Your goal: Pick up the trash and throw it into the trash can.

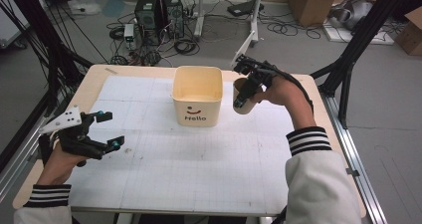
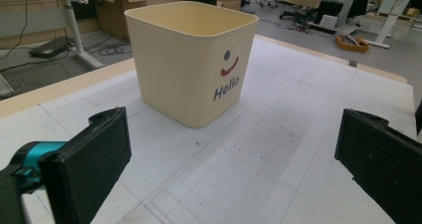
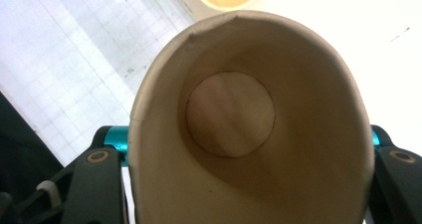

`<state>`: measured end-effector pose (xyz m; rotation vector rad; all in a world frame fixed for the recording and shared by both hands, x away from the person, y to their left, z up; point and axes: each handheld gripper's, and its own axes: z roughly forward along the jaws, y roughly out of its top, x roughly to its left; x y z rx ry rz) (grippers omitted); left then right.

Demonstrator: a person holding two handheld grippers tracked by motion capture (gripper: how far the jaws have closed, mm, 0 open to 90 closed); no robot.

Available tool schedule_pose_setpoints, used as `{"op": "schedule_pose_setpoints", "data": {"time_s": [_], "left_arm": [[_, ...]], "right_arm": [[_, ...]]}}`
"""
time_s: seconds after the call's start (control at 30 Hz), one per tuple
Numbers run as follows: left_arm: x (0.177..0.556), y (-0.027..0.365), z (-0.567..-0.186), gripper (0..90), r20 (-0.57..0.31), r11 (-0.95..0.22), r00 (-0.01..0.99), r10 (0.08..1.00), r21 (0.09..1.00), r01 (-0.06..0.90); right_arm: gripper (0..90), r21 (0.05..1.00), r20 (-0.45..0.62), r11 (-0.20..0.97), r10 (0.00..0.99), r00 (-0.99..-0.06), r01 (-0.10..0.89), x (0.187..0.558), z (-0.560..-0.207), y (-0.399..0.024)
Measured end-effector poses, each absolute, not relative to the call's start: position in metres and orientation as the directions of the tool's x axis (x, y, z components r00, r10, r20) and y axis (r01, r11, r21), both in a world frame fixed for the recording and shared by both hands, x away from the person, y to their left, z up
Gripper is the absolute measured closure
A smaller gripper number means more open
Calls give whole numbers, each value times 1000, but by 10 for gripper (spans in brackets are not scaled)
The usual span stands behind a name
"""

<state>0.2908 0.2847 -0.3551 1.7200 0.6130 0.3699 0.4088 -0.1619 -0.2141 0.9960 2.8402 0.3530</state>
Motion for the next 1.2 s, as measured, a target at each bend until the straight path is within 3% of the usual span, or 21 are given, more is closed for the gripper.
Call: {"op": "schedule_pose_setpoints", "data": {"time_s": [0.7,1.2], "left_arm": [[291,286,-355,17,-80,-145,809,583,969,200],[291,286,-355,17,-79,-146,809,582,969,200]], "right_arm": [[340,265,-37,753,632,-774,603,416,-160,-159],[342,272,-47,749,638,-769,605,417,-141,-158]]}}
